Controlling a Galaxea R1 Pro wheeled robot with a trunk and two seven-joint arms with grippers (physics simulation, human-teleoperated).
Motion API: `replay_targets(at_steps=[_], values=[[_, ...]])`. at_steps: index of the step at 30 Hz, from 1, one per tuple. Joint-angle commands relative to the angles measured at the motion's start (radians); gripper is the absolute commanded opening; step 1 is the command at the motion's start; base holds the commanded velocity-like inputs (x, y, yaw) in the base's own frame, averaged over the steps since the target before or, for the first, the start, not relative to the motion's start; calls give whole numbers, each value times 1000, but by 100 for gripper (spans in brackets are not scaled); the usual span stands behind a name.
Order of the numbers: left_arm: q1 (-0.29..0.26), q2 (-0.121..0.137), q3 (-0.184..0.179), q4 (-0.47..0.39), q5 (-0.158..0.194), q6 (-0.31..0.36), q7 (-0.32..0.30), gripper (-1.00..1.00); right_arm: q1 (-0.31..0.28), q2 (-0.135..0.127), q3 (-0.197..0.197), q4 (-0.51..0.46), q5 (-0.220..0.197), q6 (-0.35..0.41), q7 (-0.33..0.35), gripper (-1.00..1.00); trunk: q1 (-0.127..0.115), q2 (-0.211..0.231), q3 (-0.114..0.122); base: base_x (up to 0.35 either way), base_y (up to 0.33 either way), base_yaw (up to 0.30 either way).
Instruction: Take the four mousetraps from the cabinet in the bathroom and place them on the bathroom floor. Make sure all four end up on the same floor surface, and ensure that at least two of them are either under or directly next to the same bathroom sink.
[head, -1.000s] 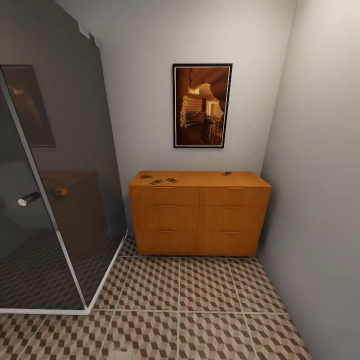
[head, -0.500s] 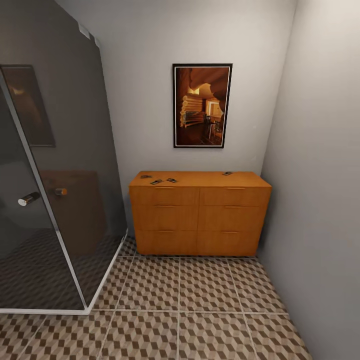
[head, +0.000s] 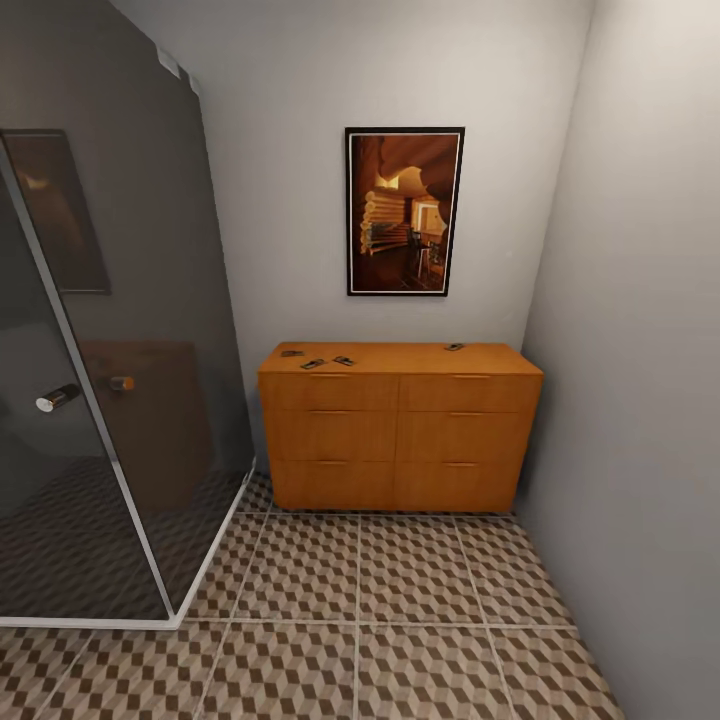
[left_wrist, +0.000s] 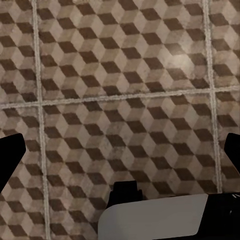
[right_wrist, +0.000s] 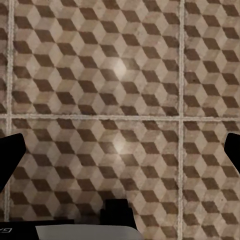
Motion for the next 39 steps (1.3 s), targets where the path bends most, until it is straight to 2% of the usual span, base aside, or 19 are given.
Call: replay_targets(at_steps=[1,39], values=[[-1,0,-8,1,1,-4,8,100,-1,0,3,1,0,-3,-4,100,0,-1,-1,0,0,0],[-1,0,-8,4,0,-5,8,100,-1,0,4,0,0,-3,-4,100,0,-1,-1,0,0,0]])
